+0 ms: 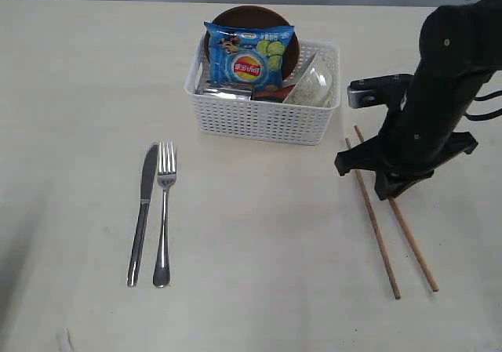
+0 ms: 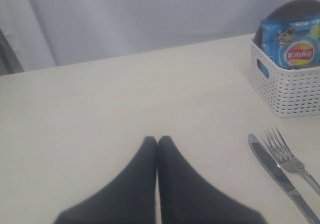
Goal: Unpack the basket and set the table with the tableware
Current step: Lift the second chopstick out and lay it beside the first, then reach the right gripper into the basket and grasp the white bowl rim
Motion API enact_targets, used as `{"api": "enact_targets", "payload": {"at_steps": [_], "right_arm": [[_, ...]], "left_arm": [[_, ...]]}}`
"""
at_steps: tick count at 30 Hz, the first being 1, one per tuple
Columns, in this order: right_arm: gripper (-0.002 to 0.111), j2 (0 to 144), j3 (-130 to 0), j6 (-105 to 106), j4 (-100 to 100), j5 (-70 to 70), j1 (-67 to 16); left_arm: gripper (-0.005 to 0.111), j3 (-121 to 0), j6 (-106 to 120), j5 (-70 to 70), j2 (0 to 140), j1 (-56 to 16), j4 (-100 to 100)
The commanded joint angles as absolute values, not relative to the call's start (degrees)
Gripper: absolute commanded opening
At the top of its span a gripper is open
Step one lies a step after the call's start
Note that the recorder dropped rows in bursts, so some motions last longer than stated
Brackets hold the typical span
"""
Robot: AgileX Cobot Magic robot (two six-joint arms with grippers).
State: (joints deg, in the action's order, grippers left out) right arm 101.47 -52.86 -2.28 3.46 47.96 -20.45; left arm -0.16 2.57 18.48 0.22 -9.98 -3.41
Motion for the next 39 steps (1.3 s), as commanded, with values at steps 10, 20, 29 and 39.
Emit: {"api": "enact_targets", "payload": {"at_steps": [10,20,29,39], "right_arm": [[0.000,105.2,-52.7,-3.6,4.9,44.4,-20.1],[0.013,105.2,-52.7,-4.8,4.9,45.4,-20.1],[0.034,105.1,-61.4,-4.7,3.4,54.2,-20.1],[0.034,100.5,-76.9,-1.4,8.0,57.4,-20.3]], "left_arm": [[0.000,0.0,2.5,18.5,0.0,-9.8,-2.9],[0.000,0.0,2.5,18.5,0.0,-9.8,-2.9],[0.000,0.0,2.5,18.5,0.0,-9.8,-2.9],[0.000,0.0,2.5,18.5,0.0,-9.8,-2.9]]}}
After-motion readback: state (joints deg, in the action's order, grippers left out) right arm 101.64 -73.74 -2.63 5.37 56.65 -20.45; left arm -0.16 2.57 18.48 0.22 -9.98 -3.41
